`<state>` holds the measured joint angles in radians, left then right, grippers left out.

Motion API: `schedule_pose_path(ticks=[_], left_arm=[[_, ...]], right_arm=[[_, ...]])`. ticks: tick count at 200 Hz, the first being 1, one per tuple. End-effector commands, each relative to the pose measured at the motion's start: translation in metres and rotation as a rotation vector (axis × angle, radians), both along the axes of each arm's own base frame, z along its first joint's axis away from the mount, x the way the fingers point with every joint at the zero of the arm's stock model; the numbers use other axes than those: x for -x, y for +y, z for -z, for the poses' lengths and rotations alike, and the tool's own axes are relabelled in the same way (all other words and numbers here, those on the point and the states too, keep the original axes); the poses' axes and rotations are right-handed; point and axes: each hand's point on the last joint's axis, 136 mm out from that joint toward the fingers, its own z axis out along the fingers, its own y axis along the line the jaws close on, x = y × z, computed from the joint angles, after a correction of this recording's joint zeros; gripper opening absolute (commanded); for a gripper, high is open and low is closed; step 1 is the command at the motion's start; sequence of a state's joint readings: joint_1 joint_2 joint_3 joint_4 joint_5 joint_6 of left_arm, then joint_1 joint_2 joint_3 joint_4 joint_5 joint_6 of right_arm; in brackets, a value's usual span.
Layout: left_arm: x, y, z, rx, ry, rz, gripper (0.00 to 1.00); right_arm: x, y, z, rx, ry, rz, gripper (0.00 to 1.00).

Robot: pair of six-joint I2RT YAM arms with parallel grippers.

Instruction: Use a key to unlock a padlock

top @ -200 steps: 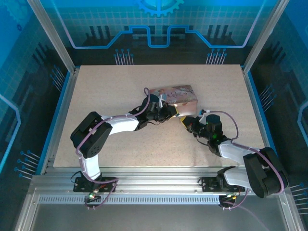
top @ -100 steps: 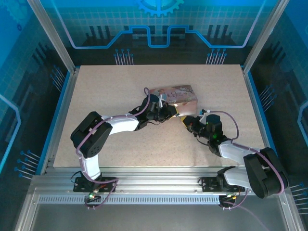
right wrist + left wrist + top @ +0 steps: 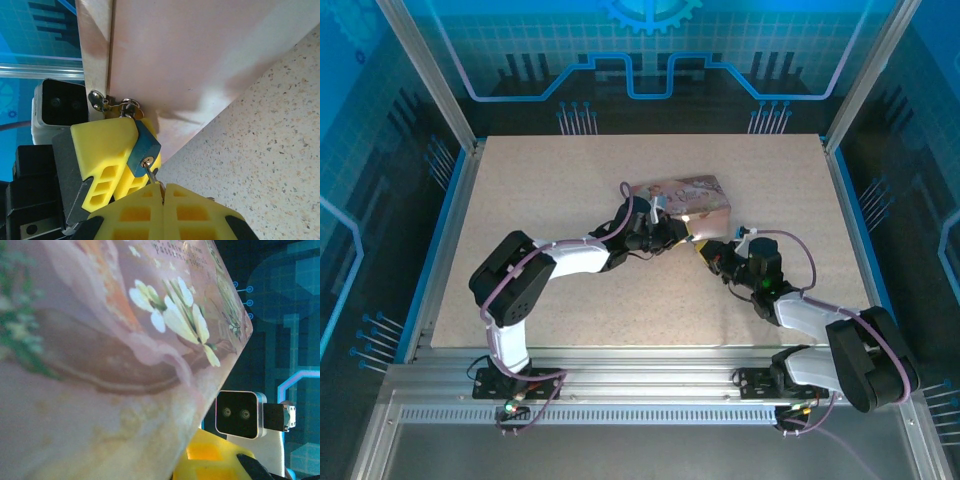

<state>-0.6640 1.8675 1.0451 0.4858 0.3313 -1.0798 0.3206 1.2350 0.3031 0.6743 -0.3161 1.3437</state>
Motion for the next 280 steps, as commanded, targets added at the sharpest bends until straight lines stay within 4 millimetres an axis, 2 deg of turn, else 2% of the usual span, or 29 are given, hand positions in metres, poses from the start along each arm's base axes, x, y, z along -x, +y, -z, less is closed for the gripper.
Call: schedule_pose_path(ticks=[1,44,67,94,133,145,175,208,253,280], left_arm=[[0.002,-0.011,-0.013,0.069,-0.006,0.030,0.13],[0.003,-0.014,-0.022,0.099,-0.015,0.041,0.11],[0.004,-0.016,-0.026,0.116,-0.019,0.046,0.11],[0.005,-0.017,-0.029,0.124,-0.025,0.051,0.10],[0.006,-0.018,-0.030,0.129,-0.027,0.055,0.10],[0.006,-0.018,-0.030,0.131,-0.027,0.058,0.10],[0.012,-0.026,-0.033,0.141,-0.029,0.091,0.07],[0.024,-0.036,-0.032,0.146,-0.022,0.136,0.04],[0.039,-0.049,-0.033,0.156,-0.015,0.188,0.02],[0.040,-0.048,-0.033,0.150,-0.016,0.191,0.01]], right_arm=[[-0.010,0.005,-0.021,-0.024,-0.071,0.013,0.00],[-0.016,0.003,-0.030,-0.038,-0.088,0.053,0.00],[-0.017,0.004,-0.034,-0.105,-0.059,0.070,0.00],[-0.019,0.003,-0.035,-0.210,-0.002,0.110,0.00],[-0.018,-0.002,-0.029,-0.270,0.096,0.155,0.00],[-0.016,-0.004,-0.021,-0.267,0.146,0.168,0.00],[-0.023,-0.009,-0.026,-0.190,0.123,0.174,0.00],[-0.035,-0.003,-0.041,-0.172,0.077,0.149,0.00],[-0.047,0.003,-0.037,-0.216,0.102,0.146,0.00],[-0.049,0.007,-0.037,-0.197,0.105,0.135,0.00]])
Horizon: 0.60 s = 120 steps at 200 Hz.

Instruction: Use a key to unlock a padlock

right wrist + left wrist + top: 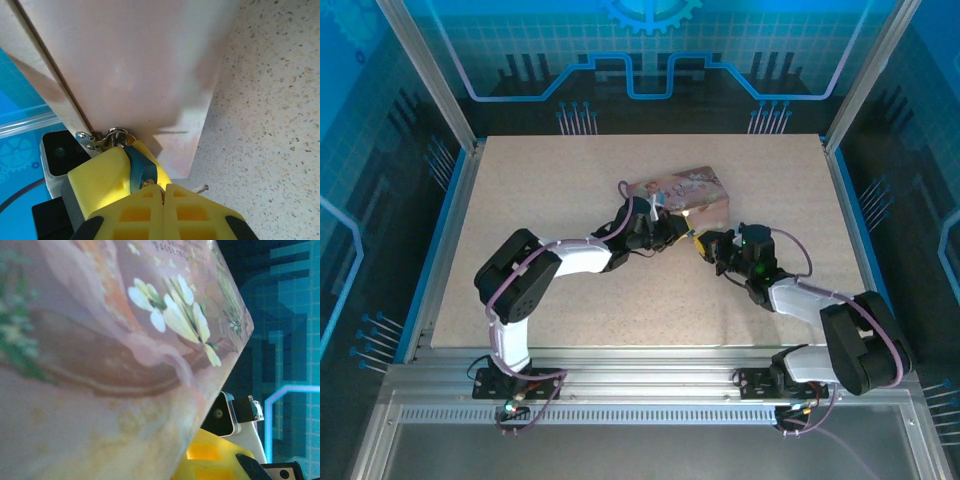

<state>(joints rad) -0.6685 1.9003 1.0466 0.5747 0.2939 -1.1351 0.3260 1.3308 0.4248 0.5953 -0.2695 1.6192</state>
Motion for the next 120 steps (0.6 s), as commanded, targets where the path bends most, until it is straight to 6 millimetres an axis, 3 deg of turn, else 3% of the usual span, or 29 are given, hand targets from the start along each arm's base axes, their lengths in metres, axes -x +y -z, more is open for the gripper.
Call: schedule_pose_path(ticks=[1,71,120], left_arm=[[0.051,-0.044,-0.030,0.100,-0.016,0.241,0.01],[0.051,-0.042,-0.025,0.085,-0.002,0.239,0.02],[0.028,-0.002,-0.001,0.003,0.018,0.122,0.04]], right_arm=[[-0.022,0.004,-0.037,-0.028,-0.115,0.018,0.00],[-0.022,0.009,-0.038,-0.020,-0.122,-0.017,0.00],[-0.010,-0.002,-0.021,0.042,-0.088,-0.054,0.14]])
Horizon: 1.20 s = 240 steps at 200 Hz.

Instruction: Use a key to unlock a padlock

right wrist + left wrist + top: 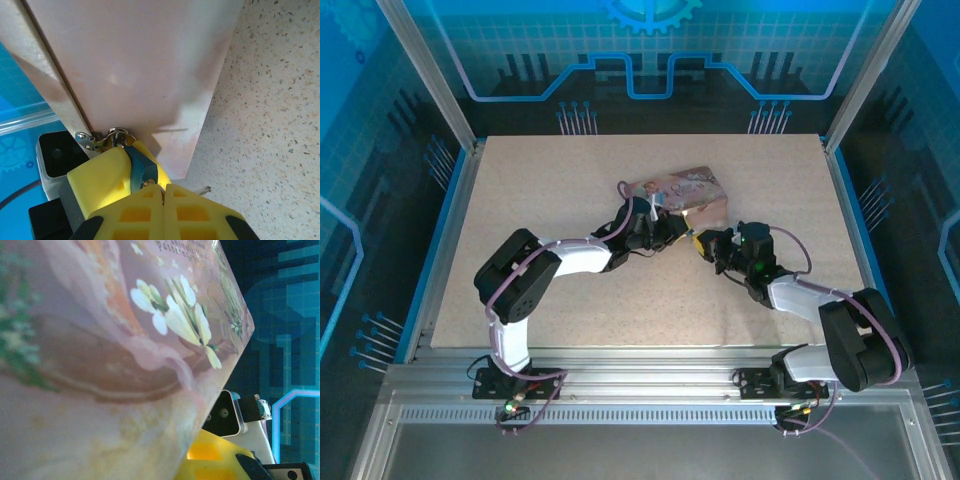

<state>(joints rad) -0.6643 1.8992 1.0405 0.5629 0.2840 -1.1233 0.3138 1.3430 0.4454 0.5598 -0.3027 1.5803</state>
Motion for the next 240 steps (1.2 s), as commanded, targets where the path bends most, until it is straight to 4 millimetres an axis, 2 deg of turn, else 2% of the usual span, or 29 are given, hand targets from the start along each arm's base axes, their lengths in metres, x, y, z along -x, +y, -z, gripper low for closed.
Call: schedule_pose_path(ticks=[1,12,43,87,157,184,240], left_arm=[[0.029,-0.005,-0.005,0.019,0.019,0.129,0.04],[0.025,0.004,-0.002,-0.012,0.021,0.112,0.05],[0.021,0.020,0.005,-0.075,0.031,0.082,0.06],[0.026,0.024,0.005,-0.119,0.049,0.080,0.09],[0.045,0.027,0.005,-0.176,0.074,0.095,0.10],[0.050,0.028,0.006,-0.180,0.081,0.092,0.10],[0.051,0.028,0.003,-0.176,0.083,0.094,0.11]], right_arm=[[-0.010,-0.003,-0.023,0.019,-0.093,-0.023,0.15],[-0.005,-0.007,-0.019,0.041,-0.077,-0.043,0.19],[0.010,-0.017,-0.010,0.117,-0.057,-0.110,0.24],[0.035,-0.031,0.009,0.222,-0.037,-0.158,0.24],[0.061,-0.037,0.004,0.515,-0.123,-0.351,0.28],[0.068,-0.028,0.003,0.593,-0.169,-0.449,0.29],[0.075,-0.002,-0.002,0.795,-0.296,-0.615,0.35]])
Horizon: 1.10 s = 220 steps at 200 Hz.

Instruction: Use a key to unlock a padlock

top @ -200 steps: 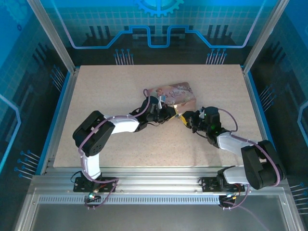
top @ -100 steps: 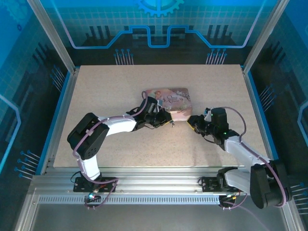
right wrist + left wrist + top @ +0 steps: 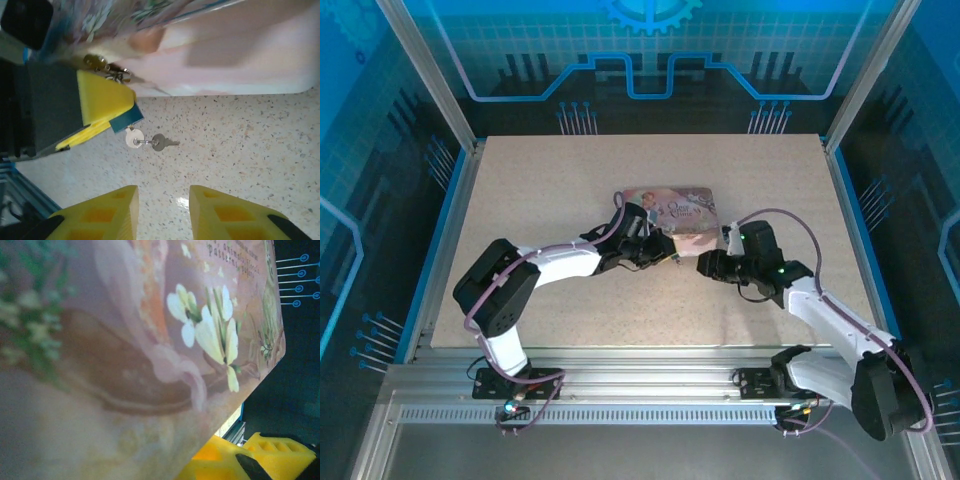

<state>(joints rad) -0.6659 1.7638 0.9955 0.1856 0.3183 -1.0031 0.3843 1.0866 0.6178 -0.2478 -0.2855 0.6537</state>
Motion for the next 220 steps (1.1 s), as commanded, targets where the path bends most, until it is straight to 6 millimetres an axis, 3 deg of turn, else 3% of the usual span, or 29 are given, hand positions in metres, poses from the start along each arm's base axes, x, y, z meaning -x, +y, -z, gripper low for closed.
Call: schedule_pose_path(ticks=[1,146,220], left_arm=[[0.002,-0.003,-0.025,0.040,-0.055,0.010,0.11],[0.002,-0.007,-0.035,0.073,-0.051,0.027,0.12],[0.002,-0.007,-0.038,0.079,-0.052,0.028,0.12]], right_arm=[[0.000,0.003,-0.001,0.125,-0.065,-0.078,0.35],[-0.023,0.047,0.009,0.341,-0.163,-0.237,0.42],[-0.031,0.058,0.015,0.378,-0.176,-0.265,0.39]])
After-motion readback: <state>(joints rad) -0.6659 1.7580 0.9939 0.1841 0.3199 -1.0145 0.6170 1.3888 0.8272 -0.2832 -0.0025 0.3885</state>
